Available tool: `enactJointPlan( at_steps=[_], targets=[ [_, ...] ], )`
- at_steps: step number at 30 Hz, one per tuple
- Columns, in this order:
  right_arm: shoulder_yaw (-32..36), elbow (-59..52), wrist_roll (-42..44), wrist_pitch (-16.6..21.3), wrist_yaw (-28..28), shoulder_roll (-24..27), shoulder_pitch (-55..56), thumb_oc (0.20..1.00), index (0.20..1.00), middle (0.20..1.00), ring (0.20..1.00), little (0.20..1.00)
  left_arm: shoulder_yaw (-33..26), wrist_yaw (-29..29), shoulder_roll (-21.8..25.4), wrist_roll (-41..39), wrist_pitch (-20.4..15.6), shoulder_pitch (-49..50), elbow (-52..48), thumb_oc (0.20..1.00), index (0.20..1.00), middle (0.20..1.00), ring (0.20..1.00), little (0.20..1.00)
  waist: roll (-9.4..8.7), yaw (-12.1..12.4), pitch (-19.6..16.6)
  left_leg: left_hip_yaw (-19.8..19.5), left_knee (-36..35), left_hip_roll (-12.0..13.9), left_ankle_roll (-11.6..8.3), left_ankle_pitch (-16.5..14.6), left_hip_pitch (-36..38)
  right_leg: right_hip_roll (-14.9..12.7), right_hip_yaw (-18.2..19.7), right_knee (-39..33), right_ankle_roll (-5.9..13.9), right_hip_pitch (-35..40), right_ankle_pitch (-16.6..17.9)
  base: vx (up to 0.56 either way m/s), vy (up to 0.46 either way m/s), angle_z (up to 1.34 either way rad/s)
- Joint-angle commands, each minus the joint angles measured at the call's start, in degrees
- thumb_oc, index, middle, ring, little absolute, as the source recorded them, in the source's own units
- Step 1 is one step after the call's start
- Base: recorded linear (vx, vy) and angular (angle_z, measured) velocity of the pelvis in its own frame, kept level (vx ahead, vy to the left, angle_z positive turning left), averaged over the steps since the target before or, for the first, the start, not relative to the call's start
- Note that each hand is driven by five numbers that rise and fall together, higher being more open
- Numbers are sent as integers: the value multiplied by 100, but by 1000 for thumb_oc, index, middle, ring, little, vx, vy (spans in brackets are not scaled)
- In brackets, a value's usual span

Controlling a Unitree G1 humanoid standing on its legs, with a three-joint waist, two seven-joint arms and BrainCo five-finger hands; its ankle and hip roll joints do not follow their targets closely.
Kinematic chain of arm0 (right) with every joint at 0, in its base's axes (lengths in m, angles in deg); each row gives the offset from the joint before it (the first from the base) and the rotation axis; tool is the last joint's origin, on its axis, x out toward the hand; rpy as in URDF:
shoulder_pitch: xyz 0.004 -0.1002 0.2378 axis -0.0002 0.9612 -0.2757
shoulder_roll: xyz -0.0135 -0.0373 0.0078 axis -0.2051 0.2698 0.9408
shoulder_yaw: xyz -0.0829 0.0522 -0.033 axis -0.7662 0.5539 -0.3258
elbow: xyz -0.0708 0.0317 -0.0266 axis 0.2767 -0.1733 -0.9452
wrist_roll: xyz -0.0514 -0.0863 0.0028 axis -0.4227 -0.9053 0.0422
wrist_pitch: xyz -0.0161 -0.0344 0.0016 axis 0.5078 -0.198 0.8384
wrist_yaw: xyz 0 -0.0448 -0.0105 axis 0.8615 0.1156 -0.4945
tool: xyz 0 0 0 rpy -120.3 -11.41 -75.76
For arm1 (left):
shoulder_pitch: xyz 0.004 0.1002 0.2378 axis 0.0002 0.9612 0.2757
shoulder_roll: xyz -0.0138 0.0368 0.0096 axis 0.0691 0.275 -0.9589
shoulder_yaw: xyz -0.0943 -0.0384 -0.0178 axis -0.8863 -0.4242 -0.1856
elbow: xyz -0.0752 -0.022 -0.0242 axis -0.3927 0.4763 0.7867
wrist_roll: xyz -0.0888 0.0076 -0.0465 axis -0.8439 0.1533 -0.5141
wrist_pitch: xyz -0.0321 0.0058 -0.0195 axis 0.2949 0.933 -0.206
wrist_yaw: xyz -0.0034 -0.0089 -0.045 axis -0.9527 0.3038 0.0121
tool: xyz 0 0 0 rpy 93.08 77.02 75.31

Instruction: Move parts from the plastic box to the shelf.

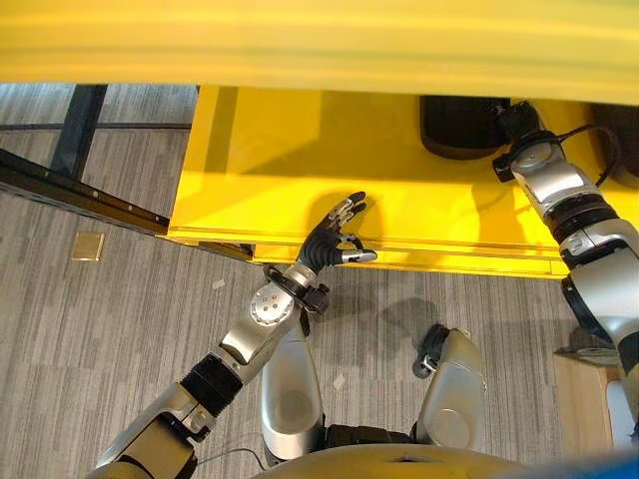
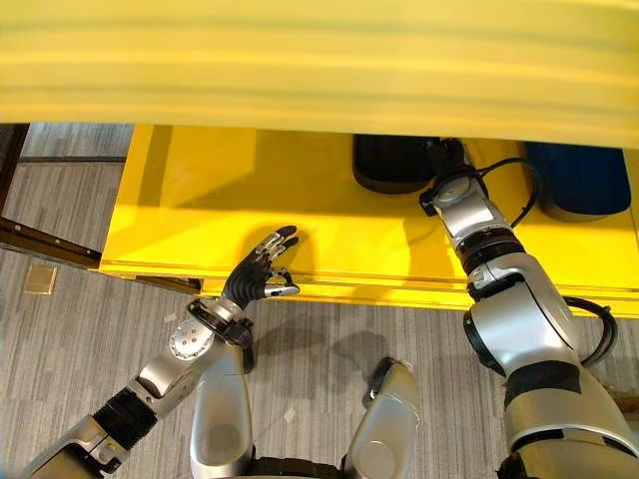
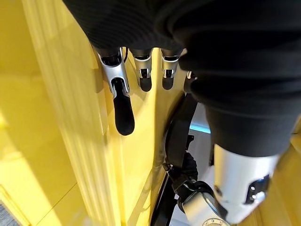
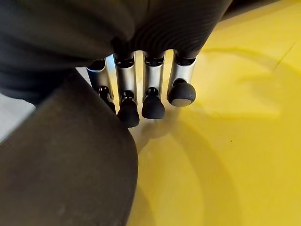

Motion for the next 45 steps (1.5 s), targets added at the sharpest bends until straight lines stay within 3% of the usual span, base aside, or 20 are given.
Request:
enactJointPlan(
  at_steps=[1,9,19,26,27,39,42,45],
  targets=[
    [245,-234,-128,168,73,99,157,200,200,200,200,200,-128,-186,26,-41,-1,22,-95,1000,1000,1000,1000,1000,149,26,-17,522,-10,45,348,-662,544,314,-43,320,-335,-56,-170,0,0,0],
    [297,-907,-374,152,172,135,578,200,200,200,200,200,-246,-185,6,-11,-23,142,-137,1000,1000,1000,1000,1000,149,-59,-17,569,-41,45,353,-669,577,335,-2,276,-332,-38,-174,6,14,-2],
    [547,-1775,-360,-163,237,24,1404,200,200,200,200,200,-437,-188,-62,51,43,246,-193,1000,1000,1000,1000,1000,99,-200,-17,588,-16,38,379,-711,627,418,62,382,-382,-18,-268,27,3,-2],
    [707,-1672,-265,11,-270,-132,1493,200,200,200,200,200,-424,-249,-133,96,56,175,-137,1000,1000,1000,1000,1000,127,-233,-17,605,-41,25,391,-709,655,451,88,330,-381,-9,-244,0,0,0],
    [741,-1587,-265,90,-360,-146,1451,1000,1000,1000,1000,1000,-404,-290,-145,91,66,165,-144,1000,1000,1000,1000,1000,139,-227,-17,589,-31,16,394,-713,640,446,88,340,-384,-16,-247,0,0,0],
    [1241,-1801,0,700,-1016,-270,1582,1000,1000,1000,1000,1000,-411,-378,-183,26,83,234,-237,1000,1000,1000,1000,1000,201,-285,-17,654,-125,-23,394,-673,746,427,102,192,-352,75,-158,6,8,0],
    [1477,-2440,180,1131,-1225,-327,1762,1000,1000,1000,1000,1000,-477,-430,-193,38,72,350,-304,1000,1000,1000,1000,1000,196,-336,-17,683,-175,-48,401,-666,796,453,115,120,-336,129,-140,0,0,0],
    [1724,-3673,459,1091,-1081,-517,2435,1000,1000,1000,1000,1000,-658,-433,-209,78,34,559,-373,1000,1000,1000,1000,1000,161,-465,-17,750,-306,-69,397,-609,922,502,159,-37,-303,225,-71,31,33,-3]
  ],
)
